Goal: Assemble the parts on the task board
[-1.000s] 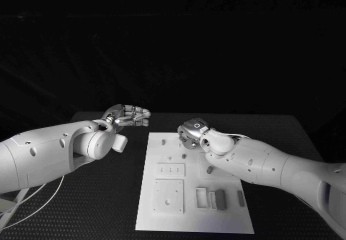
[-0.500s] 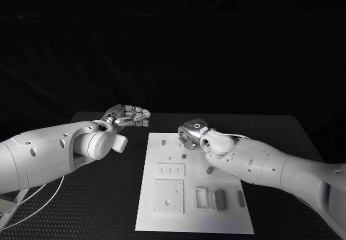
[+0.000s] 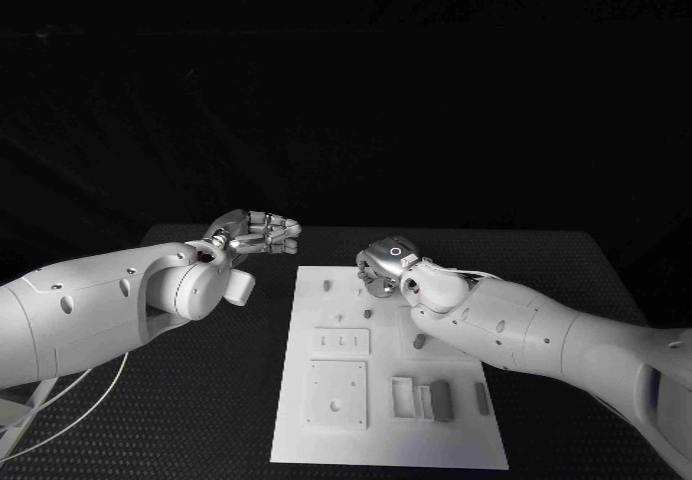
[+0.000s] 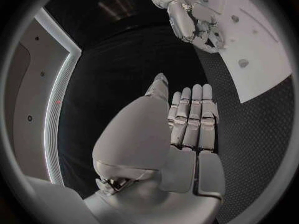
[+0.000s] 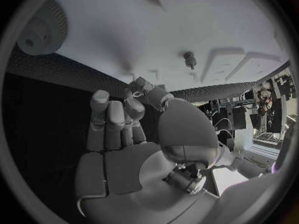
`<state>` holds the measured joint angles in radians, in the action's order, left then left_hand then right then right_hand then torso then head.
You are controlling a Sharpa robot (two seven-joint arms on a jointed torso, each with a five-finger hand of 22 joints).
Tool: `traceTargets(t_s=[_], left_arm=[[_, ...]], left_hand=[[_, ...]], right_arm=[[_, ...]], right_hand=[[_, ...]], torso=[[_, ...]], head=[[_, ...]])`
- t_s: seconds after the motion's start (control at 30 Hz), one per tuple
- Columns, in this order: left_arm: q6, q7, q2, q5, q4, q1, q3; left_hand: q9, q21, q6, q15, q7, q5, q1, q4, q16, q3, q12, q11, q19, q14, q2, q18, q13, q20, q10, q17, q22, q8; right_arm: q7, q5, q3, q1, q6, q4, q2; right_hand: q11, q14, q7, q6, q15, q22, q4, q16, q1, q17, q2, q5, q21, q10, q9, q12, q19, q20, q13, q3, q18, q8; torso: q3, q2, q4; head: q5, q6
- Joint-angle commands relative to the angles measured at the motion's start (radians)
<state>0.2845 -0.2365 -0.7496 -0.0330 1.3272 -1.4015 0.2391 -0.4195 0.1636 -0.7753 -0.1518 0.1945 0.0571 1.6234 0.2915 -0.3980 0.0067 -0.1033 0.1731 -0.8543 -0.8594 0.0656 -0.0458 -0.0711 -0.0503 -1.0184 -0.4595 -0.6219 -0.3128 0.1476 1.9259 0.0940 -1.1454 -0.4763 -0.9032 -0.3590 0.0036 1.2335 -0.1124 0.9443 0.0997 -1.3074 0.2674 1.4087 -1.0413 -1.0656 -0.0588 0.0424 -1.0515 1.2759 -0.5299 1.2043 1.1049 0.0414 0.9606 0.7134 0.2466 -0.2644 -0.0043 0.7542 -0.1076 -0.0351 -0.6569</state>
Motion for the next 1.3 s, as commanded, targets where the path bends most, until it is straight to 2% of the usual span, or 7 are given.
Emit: traceTargets(t_s=[0.03,0.23,0.6,0.97,1.17,1.3], left_arm=[[-0.015,-0.004,0.001,0.0,0.0,-0.001,-0.001],[-0.016,-0.003,0.002,0.0,-0.001,-0.001,-0.001],[-0.017,0.0,0.001,0.0,0.0,-0.001,-0.001],[-0.014,0.002,0.0,-0.001,0.001,-0.001,-0.001],[-0.014,0.002,0.0,-0.001,0.001,-0.001,-0.001],[-0.015,0.002,0.0,-0.001,0.001,-0.001,-0.001]], left_hand=[[0.001,-0.006,0.0,-0.004,0.004,-0.005,-0.013,-0.001,0.004,-0.007,0.004,0.003,-0.004,0.0,0.0,-0.006,0.002,-0.005,-0.003,-0.002,0.001,0.003],[0.002,-0.007,0.001,-0.004,0.004,-0.005,-0.013,-0.001,0.005,-0.007,0.005,0.002,-0.004,0.0,0.0,-0.006,0.002,-0.006,-0.002,-0.002,0.001,0.003],[0.002,-0.007,0.002,-0.005,0.004,-0.005,-0.014,-0.001,0.006,-0.008,0.007,0.002,-0.004,0.001,0.001,-0.006,0.002,-0.006,-0.001,-0.003,0.001,0.004],[0.003,-0.008,0.004,-0.005,0.006,-0.005,-0.014,-0.001,0.007,-0.009,0.01,0.003,-0.003,0.001,0.002,-0.006,0.002,-0.006,0.001,-0.004,0.001,0.006],[0.003,-0.008,0.005,-0.005,0.006,-0.005,-0.014,-0.001,0.008,-0.01,0.01,0.003,-0.003,0.001,0.003,-0.006,0.002,-0.006,0.002,-0.004,0.001,0.006],[0.004,-0.009,0.005,-0.005,0.006,-0.005,-0.014,-0.001,0.008,-0.01,0.011,0.003,-0.003,0.001,0.003,-0.006,0.002,-0.006,0.002,-0.005,0.001,0.006]], right_arm=[[0.017,-0.001,0.0,0.0,-0.011,0.001,0.002],[0.012,-0.006,0.0,0.0,0.002,0.003,0.003],[-0.012,-0.02,0.0,0.0,0.059,-0.002,0.005],[0.005,-0.034,0.0,0.0,0.051,0.003,0.009],[0.01,-0.034,0.0,0.0,0.048,0.014,0.011],[0.007,-0.042,0.0,0.0,0.052,0.015,0.012]], right_hand=[[0.001,0.007,-0.005,0.009,-0.002,-0.005,-0.005,-0.001,0.003,0.001,0.006,0.006,0.002,0.004,-0.002,-0.004,0.005,0.001,-0.002,0.001,0.015,-0.007],[0.001,0.006,-0.005,0.01,-0.002,-0.005,-0.005,-0.001,0.004,0.002,0.004,0.006,0.002,0.004,-0.002,-0.005,0.005,0.001,-0.002,0.0,0.015,-0.007],[0.001,0.002,-0.004,0.01,-0.001,-0.005,-0.004,-0.004,0.007,0.009,-0.002,0.006,0.003,0.004,-0.002,-0.006,0.004,0.001,-0.002,-0.001,0.015,-0.007],[0.001,0.0,-0.004,0.009,-0.001,-0.005,-0.005,-0.006,0.01,0.012,-0.006,0.006,0.004,0.002,-0.001,-0.007,0.003,0.001,-0.003,-0.002,0.015,-0.005],[0.002,-0.004,-0.005,0.005,-0.002,-0.004,-0.005,-0.008,0.01,0.016,-0.01,0.006,0.004,0.002,0.001,-0.008,0.002,0.001,-0.003,-0.001,0.015,-0.002],[0.006,-0.012,-0.01,-0.011,-0.005,-0.004,-0.006,-0.014,0.012,0.027,-0.02,0.006,0.006,0.0,0.005,-0.011,0.001,0.001,-0.004,-0.002,0.015,0.008]], torso=[[-0.0004,0.0,0.0002],[-0.0012,0.0,-0.0003],[-0.0008,0.001,0.0005],[-0.001,0.0,-0.0017],[-0.0015,0.0,0.0001],[-0.0016,0.001,0.0005]], head=[[0.0,0.001],[-0.001,0.001],[0.0,-0.001],[0.0,-0.004],[0.0,-0.002],[0.0,-0.002]])
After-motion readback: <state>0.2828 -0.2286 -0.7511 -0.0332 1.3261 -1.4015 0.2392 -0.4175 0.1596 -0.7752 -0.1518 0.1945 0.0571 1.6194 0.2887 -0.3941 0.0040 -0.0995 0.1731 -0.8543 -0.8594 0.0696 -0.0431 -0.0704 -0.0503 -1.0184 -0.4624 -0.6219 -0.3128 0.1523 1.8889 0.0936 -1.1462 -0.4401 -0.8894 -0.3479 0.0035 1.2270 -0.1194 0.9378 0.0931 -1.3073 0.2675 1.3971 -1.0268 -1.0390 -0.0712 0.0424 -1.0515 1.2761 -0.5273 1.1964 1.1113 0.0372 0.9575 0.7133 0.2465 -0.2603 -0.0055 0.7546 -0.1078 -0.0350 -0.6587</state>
